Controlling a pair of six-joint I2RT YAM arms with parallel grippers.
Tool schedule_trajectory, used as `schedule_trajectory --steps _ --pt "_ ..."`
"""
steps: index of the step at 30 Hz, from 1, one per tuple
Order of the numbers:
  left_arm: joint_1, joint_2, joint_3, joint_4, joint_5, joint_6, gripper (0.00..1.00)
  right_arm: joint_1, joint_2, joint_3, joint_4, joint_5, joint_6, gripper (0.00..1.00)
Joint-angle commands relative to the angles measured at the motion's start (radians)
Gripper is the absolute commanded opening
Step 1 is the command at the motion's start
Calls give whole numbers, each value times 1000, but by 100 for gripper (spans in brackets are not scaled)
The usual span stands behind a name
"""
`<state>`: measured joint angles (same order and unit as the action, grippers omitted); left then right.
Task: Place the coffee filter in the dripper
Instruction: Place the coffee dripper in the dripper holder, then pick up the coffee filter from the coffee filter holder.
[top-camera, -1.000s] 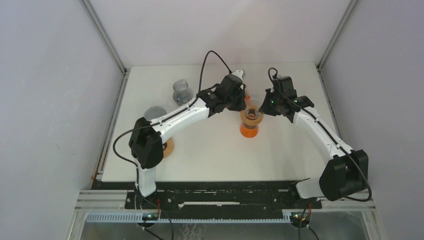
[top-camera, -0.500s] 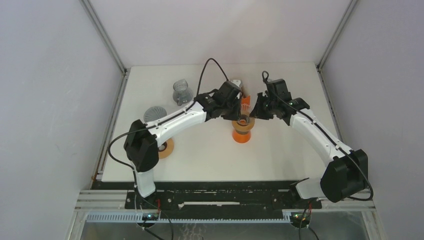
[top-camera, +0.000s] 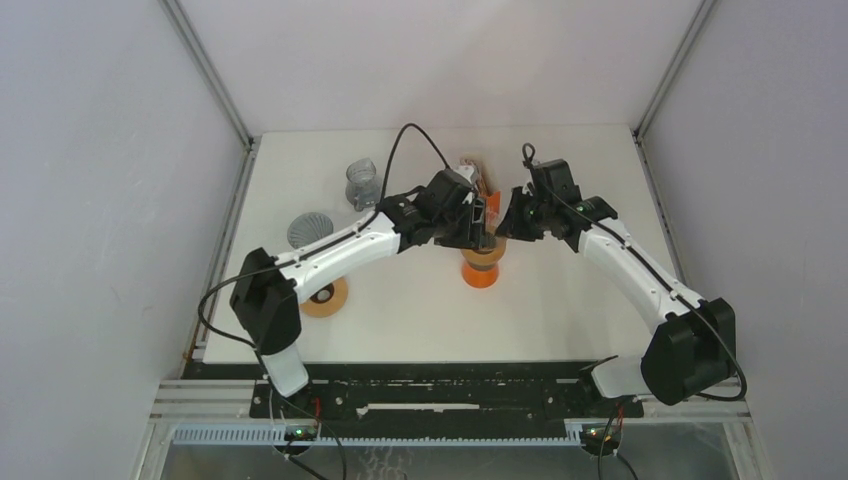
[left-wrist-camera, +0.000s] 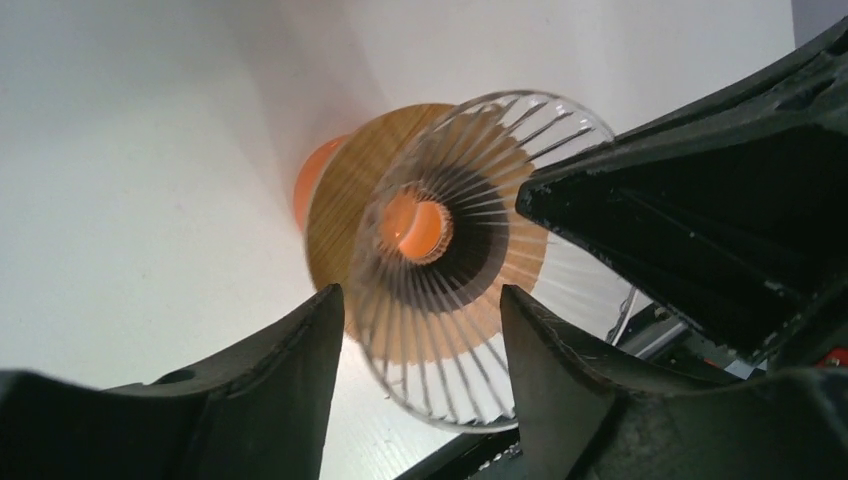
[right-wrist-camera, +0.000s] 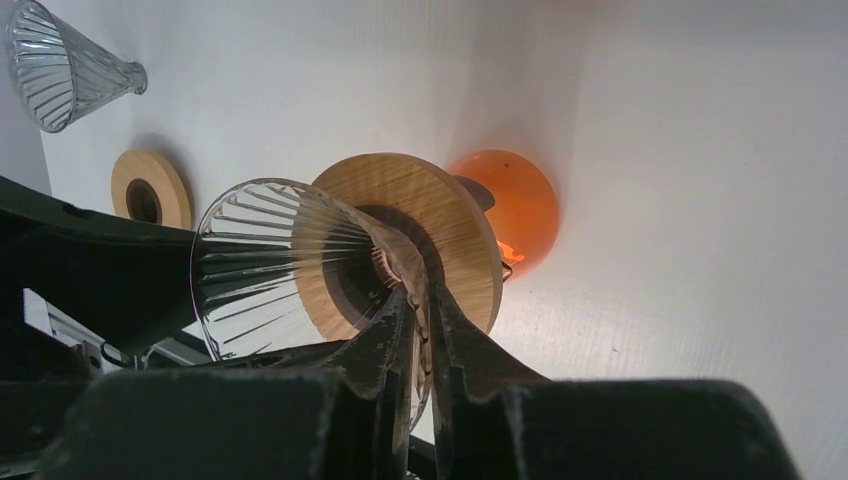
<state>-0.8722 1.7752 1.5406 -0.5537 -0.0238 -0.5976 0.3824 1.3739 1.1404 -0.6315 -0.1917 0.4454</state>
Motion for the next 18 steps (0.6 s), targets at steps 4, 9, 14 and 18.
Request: schedule_trajectory --steps 4,9,14,18 --pt "39 -111 -89 2 -11 -43 71 15 3 -40 -144 28 -10 22" --pt "53 -161 -115 21 -18 -44 79 11 -43 -12 -148 37 -11 36" --pt "69 -224 -149 41 -22 -45 80 10 -85 34 -152 19 -21 44" --pt "80 -267 -160 46 -23 -37 80 10 -105 82 -162 15 -33 48"
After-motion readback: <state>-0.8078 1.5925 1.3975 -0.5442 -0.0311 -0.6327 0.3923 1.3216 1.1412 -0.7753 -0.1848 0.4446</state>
